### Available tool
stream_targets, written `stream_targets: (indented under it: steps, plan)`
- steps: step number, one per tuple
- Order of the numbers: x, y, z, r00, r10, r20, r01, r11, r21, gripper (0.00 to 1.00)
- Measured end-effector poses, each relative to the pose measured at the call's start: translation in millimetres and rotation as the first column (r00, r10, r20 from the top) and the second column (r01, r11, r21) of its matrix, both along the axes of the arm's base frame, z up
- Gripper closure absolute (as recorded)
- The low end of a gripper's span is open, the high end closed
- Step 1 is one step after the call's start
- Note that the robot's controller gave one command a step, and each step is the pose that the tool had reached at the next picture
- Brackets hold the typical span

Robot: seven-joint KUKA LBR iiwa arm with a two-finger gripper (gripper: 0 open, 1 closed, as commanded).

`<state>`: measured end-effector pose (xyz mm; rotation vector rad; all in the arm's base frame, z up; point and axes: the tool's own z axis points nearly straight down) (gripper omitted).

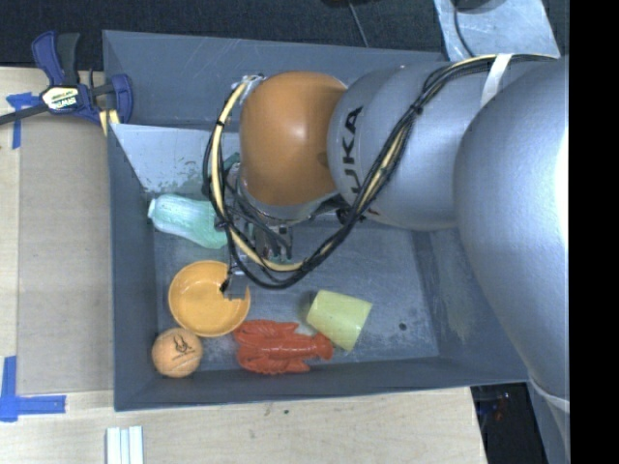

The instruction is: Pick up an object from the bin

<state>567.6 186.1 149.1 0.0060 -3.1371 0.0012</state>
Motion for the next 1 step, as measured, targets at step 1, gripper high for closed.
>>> stream_targets:
  steps: [1]
  plan:
    - [1.6, -1.0, 5.0, 1.0, -0.005, 0.007, 0.005, 1.0, 0.002, 0.0]
